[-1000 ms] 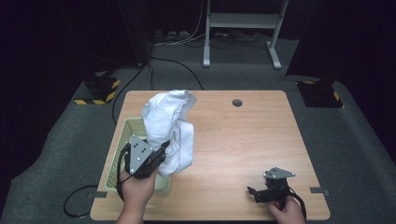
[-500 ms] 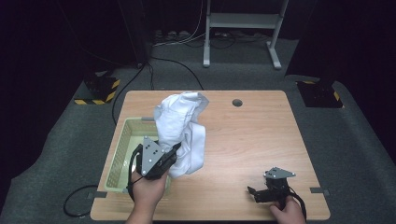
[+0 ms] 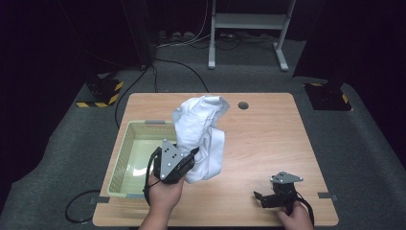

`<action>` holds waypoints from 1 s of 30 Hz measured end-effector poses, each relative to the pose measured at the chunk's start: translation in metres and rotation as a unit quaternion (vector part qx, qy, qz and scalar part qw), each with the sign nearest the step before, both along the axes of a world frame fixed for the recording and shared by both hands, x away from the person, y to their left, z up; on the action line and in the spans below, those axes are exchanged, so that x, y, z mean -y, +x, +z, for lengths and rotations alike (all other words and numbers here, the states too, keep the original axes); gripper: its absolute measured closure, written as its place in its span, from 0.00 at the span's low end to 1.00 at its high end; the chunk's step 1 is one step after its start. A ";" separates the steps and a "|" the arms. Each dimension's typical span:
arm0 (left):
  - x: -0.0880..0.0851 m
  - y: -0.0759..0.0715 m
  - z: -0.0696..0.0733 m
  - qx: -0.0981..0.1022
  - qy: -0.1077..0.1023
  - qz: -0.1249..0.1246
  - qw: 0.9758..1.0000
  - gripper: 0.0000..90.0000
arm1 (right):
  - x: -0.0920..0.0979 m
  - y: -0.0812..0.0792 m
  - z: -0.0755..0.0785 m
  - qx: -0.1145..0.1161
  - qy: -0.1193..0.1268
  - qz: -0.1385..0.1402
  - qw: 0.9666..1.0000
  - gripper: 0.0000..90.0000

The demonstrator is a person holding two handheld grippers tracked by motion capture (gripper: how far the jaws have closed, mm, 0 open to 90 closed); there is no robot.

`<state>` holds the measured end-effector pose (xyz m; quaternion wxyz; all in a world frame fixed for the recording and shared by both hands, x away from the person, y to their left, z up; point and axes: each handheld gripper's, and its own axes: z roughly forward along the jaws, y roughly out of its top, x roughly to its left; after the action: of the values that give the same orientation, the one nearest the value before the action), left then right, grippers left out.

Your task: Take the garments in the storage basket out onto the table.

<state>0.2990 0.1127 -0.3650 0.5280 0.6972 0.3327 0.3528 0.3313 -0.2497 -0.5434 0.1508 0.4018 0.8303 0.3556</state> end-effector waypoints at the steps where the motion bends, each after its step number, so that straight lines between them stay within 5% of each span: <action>1: 0.002 0.001 0.000 -0.001 0.000 -0.002 1.000 0.72 | 0.000 0.000 0.000 0.000 0.000 0.000 1.000 0.00; 30: 0.058 0.016 -0.012 -0.016 0.005 -0.024 1.000 0.72 | 0.001 0.000 0.000 -0.002 0.005 0.000 1.000 0.00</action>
<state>0.3155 0.0550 -0.3774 0.5279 0.7129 0.3221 0.3306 0.3316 -0.2506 -0.5433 0.1474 0.4032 0.8288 0.3589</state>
